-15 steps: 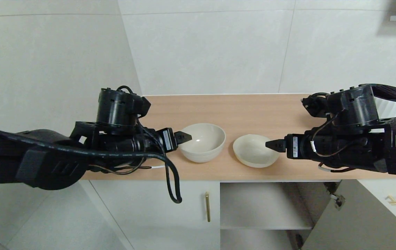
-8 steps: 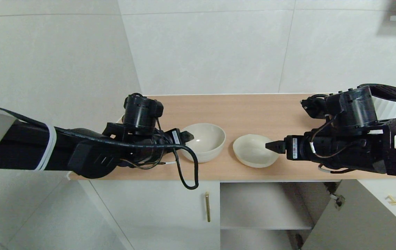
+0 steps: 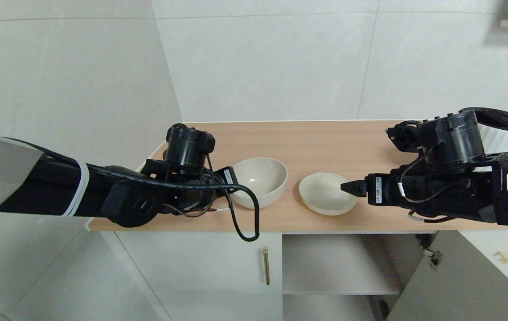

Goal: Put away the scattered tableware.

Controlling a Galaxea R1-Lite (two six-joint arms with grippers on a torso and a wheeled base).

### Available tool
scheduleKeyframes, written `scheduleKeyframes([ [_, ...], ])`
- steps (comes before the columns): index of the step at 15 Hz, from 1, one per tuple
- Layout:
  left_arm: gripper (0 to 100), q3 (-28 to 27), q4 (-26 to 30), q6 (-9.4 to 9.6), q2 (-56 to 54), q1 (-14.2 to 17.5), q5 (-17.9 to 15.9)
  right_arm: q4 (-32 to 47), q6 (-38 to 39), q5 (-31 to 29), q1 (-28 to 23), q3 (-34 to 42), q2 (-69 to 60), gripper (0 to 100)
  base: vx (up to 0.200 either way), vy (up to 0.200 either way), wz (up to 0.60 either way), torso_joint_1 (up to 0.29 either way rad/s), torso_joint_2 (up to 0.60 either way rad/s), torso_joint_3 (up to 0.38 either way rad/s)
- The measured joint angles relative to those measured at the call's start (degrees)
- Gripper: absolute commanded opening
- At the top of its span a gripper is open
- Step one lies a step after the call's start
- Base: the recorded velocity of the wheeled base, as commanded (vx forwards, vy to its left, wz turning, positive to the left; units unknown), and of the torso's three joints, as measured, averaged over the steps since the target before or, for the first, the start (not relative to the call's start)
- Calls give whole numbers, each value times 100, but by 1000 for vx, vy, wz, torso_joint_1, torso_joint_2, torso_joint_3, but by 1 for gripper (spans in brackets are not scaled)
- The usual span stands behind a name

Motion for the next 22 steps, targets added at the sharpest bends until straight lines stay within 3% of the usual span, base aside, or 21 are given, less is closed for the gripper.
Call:
scheduleKeyframes([
  [7, 0, 39, 10, 2, -234, 0, -21, -2, 0, -55, 0, -48, 60, 100, 0, 0, 0, 0, 0, 0],
  [9, 0, 83, 35, 13, -300, -2, -71, -9, 1, -234, 0, -100, 197, 100, 0, 0, 0, 0, 0, 0],
  [13, 0, 343, 49, 24, -619, -41, -613, -369, 20, -1195, 22, -425, 929, 100, 0, 0, 0, 0, 0, 0],
  [21, 0, 425, 46, 29, -772, -44, -657, -829, 107, -1471, -119, -656, 1803, 100, 0, 0, 0, 0, 0, 0],
  [22, 0, 425, 46, 29, -777, -44, -657, -827, 112, -1468, -128, -657, 1830, 0, 0, 0, 0, 0, 0, 0],
])
